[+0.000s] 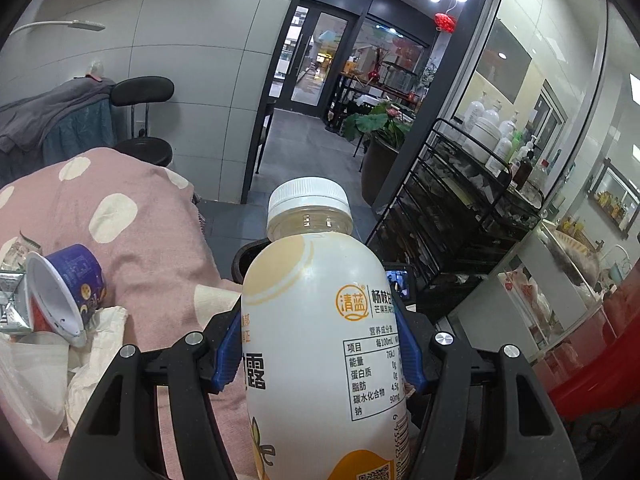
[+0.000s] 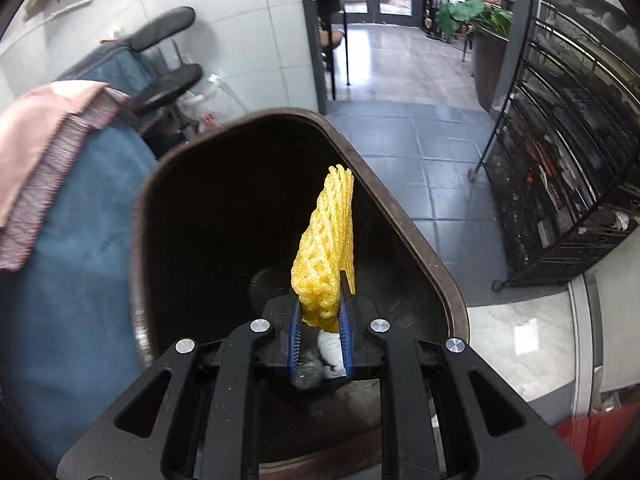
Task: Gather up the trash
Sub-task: 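Carry the bottle and foam net to the bin and release both inside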
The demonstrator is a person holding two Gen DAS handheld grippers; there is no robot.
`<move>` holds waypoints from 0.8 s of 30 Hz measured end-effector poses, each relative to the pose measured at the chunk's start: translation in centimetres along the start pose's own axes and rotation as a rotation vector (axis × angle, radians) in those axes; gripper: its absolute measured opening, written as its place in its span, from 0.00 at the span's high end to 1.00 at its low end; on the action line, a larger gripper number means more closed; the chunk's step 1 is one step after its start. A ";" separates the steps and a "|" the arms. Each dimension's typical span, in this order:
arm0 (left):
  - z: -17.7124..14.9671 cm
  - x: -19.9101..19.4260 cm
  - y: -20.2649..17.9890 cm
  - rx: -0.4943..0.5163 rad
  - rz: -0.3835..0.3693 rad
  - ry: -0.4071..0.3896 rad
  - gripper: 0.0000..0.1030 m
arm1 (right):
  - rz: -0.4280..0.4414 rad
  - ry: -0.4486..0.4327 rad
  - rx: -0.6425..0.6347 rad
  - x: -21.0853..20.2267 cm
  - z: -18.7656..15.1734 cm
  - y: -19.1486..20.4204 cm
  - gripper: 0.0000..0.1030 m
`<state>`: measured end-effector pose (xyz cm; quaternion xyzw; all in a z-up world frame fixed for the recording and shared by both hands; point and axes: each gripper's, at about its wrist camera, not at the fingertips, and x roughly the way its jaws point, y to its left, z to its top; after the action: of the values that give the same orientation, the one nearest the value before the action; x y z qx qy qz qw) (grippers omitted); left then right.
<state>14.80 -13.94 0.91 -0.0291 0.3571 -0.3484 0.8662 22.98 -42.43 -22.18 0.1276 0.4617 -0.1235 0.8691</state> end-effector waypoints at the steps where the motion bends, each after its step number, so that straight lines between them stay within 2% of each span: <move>1: 0.0 0.2 -0.1 0.005 0.001 0.003 0.40 | -0.005 0.003 0.004 0.5 0.0 -0.2 0.78; 2: 0.0 0.5 -0.4 0.012 0.003 0.005 0.40 | -0.008 0.009 0.008 0.7 -0.2 -0.4 0.74; 3: 0.0 0.7 -0.6 0.019 0.002 0.006 0.40 | -0.008 0.014 0.013 0.8 -0.4 -0.5 0.60; 4: 0.0 0.8 -0.7 0.024 -0.001 0.008 0.40 | -0.011 0.010 0.019 0.7 -0.5 -0.6 0.41; 5: 0.1 1.0 -0.9 0.030 -0.004 0.010 0.40 | -0.019 -0.002 0.027 0.3 -0.7 -0.7 0.32; 6: 0.2 1.3 -1.0 0.034 -0.004 0.014 0.40 | -0.024 -0.019 0.036 -0.2 -0.9 -0.6 0.28; 10: 0.3 2.7 -1.5 0.043 -0.016 0.040 0.40 | -0.016 -0.028 0.053 -1.4 -1.5 -1.0 0.28; 17: 0.7 5.8 -2.4 0.064 -0.037 0.091 0.40 | 0.021 -0.027 0.153 -4.6 -3.8 -3.5 0.24; 20: 0.5 7.4 -2.9 0.080 -0.029 0.106 0.40 | 0.013 -0.031 0.171 -6.0 -4.7 -4.3 0.24; 24: 0.5 10.1 -3.8 0.086 -0.039 0.165 0.40 | 0.004 -0.067 0.188 -8.0 -5.4 -5.2 0.24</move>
<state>17.96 -23.23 -3.63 0.0301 0.4114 -0.3813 0.8274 12.79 -44.75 -19.01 0.2053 0.4187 -0.1687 0.8684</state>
